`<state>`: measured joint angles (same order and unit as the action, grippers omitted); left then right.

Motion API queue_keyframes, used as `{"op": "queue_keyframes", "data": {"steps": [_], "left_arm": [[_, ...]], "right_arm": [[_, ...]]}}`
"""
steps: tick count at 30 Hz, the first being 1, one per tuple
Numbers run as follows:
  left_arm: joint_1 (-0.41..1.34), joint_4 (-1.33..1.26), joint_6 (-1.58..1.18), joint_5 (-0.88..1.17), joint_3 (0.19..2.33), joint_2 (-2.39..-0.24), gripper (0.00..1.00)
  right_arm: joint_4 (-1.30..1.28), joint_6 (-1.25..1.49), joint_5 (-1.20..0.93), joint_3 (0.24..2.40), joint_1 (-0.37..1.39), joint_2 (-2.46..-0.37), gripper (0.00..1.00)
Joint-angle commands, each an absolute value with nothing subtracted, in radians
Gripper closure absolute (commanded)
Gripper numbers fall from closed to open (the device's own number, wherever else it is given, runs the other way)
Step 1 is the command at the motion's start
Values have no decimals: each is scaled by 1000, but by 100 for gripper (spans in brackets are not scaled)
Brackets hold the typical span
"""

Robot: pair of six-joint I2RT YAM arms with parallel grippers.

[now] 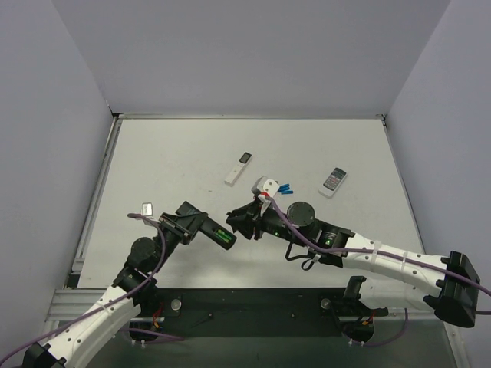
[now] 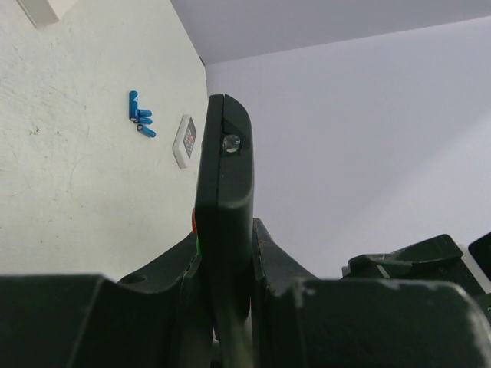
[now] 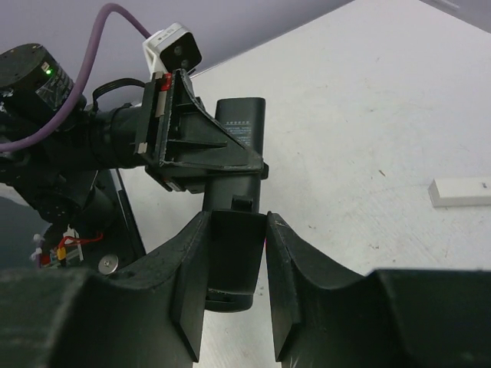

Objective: Load the batteries into the remote control

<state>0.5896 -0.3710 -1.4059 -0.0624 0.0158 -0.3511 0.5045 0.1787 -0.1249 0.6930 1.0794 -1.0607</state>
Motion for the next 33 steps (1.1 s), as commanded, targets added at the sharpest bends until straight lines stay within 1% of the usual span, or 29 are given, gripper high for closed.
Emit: {"op": "queue_keyframes", "data": {"steps": [1,4,9,20,33], "left_arm": [[592,-459,-1503,-101,-28,-331,100],[592,-440,-1522,-107,-26,-316,100],[592,-422,-1561,-124,-34,-290,100],[592,-442,-1601,-124,-57,-281,100],[592,-405,-1580,-112,-49,-284,100]], "right_arm": [[624,117,-158,690,1115,-1074,100],[653,95,-158,680,1135,-1081,100],[631,57,-112,684,1166,-1103,100],[650,37,-87,680,1175,-1135,100],[657,31,-117,726,1184,-1075,100]]}}
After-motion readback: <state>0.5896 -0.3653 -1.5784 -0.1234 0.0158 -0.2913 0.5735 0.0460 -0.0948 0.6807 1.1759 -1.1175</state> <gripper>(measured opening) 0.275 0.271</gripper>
